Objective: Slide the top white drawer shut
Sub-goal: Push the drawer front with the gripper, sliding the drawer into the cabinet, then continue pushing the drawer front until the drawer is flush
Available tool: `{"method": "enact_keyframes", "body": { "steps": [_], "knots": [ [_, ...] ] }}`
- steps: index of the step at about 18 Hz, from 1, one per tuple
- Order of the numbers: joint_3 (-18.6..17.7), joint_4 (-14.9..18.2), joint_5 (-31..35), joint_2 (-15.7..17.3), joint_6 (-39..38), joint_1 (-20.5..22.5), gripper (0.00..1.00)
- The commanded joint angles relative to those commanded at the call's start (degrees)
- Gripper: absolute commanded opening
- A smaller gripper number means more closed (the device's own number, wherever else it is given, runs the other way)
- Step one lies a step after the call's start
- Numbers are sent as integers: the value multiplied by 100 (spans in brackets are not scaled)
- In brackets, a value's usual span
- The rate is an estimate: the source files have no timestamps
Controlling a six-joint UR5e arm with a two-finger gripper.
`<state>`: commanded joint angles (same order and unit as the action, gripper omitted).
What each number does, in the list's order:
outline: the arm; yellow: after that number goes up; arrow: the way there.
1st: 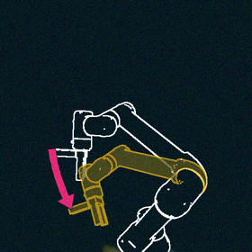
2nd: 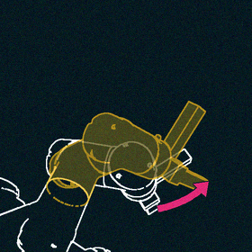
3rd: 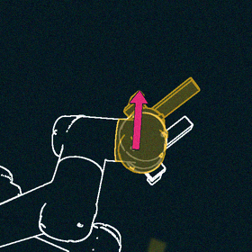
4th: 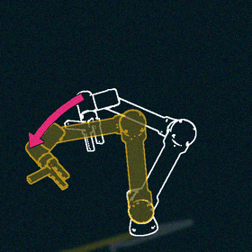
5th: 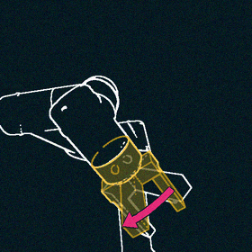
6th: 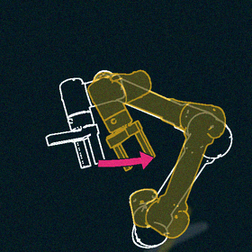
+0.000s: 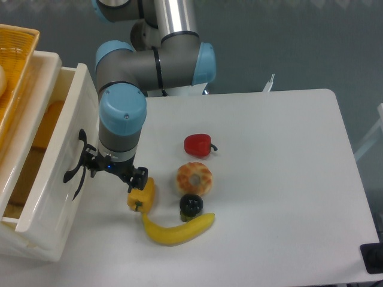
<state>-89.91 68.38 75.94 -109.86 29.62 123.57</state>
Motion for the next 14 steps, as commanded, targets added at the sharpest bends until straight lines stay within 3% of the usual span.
{"method": "enact_keyframes", "body": {
  "steps": [14],
  "knots": [
    [0,-26,0,53,18,-114,100]
  ]
}}
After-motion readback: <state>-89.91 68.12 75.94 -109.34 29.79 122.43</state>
